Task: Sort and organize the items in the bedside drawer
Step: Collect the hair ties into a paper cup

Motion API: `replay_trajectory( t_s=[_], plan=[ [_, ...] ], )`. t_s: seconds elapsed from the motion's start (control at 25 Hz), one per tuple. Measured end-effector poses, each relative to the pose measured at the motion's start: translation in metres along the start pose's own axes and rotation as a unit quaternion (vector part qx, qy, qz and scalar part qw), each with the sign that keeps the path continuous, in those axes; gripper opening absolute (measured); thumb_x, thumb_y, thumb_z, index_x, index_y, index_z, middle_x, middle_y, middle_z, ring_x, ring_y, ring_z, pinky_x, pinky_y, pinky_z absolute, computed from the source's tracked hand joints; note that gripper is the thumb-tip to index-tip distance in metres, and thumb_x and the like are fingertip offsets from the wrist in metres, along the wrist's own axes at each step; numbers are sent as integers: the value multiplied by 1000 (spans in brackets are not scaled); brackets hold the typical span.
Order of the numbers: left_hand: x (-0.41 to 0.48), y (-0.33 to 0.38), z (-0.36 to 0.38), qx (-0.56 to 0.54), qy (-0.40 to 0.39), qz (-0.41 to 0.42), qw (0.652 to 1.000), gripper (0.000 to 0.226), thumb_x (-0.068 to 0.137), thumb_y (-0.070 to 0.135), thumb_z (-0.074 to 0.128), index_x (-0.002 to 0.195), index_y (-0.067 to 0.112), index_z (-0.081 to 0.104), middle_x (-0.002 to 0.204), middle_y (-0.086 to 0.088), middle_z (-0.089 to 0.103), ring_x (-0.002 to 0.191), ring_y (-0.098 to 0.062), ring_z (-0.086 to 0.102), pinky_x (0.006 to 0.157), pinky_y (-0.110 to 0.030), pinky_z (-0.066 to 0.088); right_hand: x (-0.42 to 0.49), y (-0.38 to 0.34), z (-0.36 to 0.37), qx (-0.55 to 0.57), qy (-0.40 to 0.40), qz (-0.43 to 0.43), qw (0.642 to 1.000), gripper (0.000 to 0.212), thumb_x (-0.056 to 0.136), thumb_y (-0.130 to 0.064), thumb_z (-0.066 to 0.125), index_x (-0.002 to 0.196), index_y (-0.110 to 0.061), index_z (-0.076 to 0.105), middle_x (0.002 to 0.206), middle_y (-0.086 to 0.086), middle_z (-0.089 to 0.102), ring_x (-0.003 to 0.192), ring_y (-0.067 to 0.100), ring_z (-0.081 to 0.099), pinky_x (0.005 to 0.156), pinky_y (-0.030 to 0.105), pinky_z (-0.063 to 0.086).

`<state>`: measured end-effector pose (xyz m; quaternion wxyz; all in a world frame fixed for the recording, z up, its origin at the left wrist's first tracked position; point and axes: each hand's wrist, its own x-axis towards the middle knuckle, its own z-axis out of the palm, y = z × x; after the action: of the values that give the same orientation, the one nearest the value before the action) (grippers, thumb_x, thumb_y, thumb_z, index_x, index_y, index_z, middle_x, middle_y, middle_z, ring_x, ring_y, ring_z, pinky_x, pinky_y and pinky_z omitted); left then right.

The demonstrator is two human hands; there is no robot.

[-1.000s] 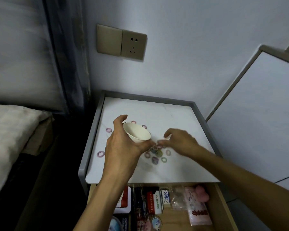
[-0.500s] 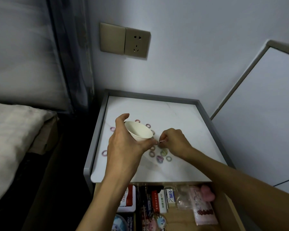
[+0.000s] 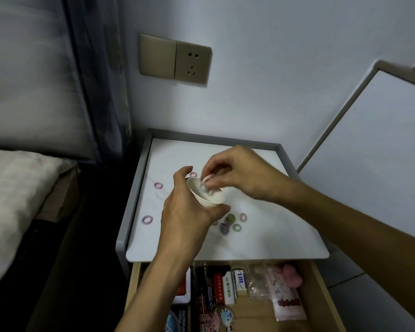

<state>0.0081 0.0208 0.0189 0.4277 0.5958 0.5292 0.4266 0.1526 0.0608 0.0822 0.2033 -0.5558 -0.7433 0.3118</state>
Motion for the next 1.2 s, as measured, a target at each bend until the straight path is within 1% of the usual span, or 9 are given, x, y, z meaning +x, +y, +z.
replay_trajectory(
  t_s=[0.08,0.2,0.36,0.44,0.52,0.64,0.88,1.04,1.2],
  plan=[
    [-1,2,0,-7,-6,-3,1000,93,68,25,87,142,32,31,109,18,59,76,13,50,59,4,36,-5,-5,10,-22,-33,-20,999,25,80,-5,77,102,-17,77,89,-9,75,85,2,70,81,20,55],
    [-1,2,-2,-7,5,-17,1000,93,67,28,88,142,33,32,103,14,58,79,3,54,58,-4,40,-14,9,8,48,60,-31,997,23,84,-3,72,102,-16,77,96,-7,76,91,4,70,82,22,55],
    [0,-2,-6,-19,24,-23,999,94,65,26,90,141,31,36,109,4,58,97,-14,55,76,-21,41,-28,67,10,-89,81,153,981,22,89,-29,70,108,-20,71,105,-5,69,87,8,62,72,21,47],
    [-1,-1,-5,-17,26,-23,999,92,66,26,89,141,29,36,104,8,52,95,-12,51,72,-17,39,-37,98,30,-163,8,240,957,38,85,-47,69,116,-25,65,112,-1,61,94,13,58,78,28,46],
    [-1,0,-3,-11,22,-20,1000,92,67,28,89,141,29,35,99,13,48,95,-9,48,62,-10,35,-37,114,52,-153,40,258,953,38,80,-53,72,108,-30,64,109,2,58,94,17,60,74,29,45],
    [-1,1,-1,5,15,-23,1000,92,67,31,88,141,30,33,103,14,45,95,-7,45,58,-8,34,-26,116,69,-119,116,216,962,16,79,-35,76,88,-30,64,92,1,62,82,18,61,61,23,40],
    [0,0,1,31,12,-22,999,91,68,34,87,141,31,33,108,15,43,93,-5,40,63,7,30,-9,114,66,-137,89,211,964,7,87,-8,68,84,-15,69,75,-3,61,73,14,60,58,13,40],
    [3,-3,-1,20,16,-27,999,90,67,32,88,140,32,34,108,11,50,92,-8,46,60,0,37,-6,78,30,35,202,137,969,6,83,-9,75,83,-12,70,75,-1,70,59,4,62,60,12,48],
    [0,-4,5,16,-3,-16,1000,92,64,28,89,138,33,35,107,11,59,87,-5,55,58,-4,39,-4,17,8,62,41,3,997,13,80,-5,77,89,-14,73,84,-1,74,78,7,69,74,22,56]
  ],
)
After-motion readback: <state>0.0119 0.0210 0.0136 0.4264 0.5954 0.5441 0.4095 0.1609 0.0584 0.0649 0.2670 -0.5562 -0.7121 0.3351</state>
